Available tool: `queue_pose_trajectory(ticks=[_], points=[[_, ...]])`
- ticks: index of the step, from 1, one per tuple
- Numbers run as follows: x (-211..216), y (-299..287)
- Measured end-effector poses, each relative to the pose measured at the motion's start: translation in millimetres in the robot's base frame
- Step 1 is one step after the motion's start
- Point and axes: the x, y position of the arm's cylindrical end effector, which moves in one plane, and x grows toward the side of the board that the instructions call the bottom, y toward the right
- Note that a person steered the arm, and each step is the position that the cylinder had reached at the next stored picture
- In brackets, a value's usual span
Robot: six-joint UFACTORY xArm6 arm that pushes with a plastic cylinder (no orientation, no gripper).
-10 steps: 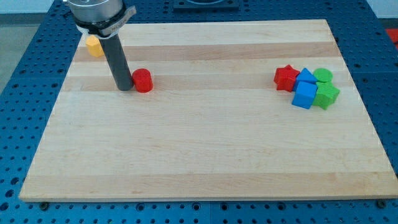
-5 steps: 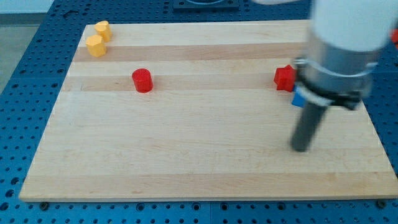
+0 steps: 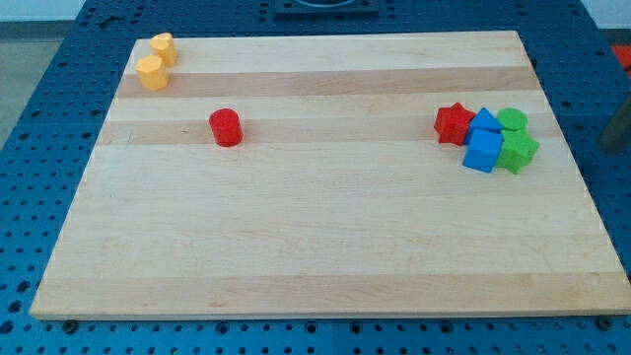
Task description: Nudge the green star left a bit
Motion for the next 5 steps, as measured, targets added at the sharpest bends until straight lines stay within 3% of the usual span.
queue_pose_trajectory(ticks=[3, 5], points=[[47.5, -112.2], [40.8, -83.7]])
